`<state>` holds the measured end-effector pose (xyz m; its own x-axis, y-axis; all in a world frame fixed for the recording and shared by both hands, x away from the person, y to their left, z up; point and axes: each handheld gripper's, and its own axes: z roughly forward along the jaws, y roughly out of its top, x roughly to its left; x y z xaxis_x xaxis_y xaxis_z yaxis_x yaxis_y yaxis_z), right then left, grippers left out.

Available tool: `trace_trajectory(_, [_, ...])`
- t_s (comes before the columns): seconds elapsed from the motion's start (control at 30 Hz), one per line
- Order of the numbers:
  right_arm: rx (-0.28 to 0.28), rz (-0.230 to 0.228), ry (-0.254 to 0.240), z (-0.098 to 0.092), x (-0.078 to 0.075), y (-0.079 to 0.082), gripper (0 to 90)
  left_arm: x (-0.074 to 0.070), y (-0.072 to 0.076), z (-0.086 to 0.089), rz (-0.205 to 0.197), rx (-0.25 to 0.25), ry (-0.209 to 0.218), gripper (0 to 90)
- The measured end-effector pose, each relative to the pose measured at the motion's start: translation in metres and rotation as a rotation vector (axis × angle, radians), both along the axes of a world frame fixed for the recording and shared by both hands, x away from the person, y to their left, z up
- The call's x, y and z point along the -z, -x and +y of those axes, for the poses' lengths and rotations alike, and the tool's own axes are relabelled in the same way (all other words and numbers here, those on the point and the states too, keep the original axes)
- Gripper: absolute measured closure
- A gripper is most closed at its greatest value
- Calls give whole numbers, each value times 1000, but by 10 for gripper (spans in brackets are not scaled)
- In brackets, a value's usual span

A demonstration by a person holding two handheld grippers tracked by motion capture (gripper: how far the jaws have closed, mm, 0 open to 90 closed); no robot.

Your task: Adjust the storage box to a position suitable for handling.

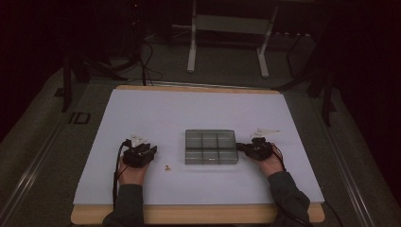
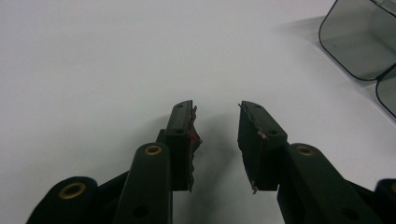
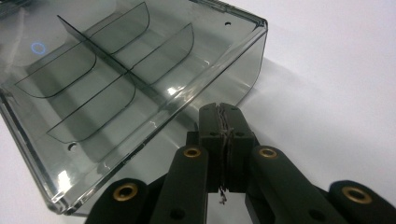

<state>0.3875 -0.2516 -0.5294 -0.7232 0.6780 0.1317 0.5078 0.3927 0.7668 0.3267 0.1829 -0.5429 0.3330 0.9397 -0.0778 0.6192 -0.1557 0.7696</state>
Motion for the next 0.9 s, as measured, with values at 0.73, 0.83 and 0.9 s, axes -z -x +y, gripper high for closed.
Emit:
trace_trajectory(0.73, [-58, 2, -10, 31, 0, -2, 900, 0, 0, 0, 3, -5, 5, 657])
trace_trajectory(0.83, [-60, 1, -9, 33, 0, -2, 900, 0, 0, 0, 3, -3, 4, 657])
trace_trajectory(0.9, [-63, -2, -6, 34, 0, -2, 900, 0, 0, 0, 5, -4, 8, 656])
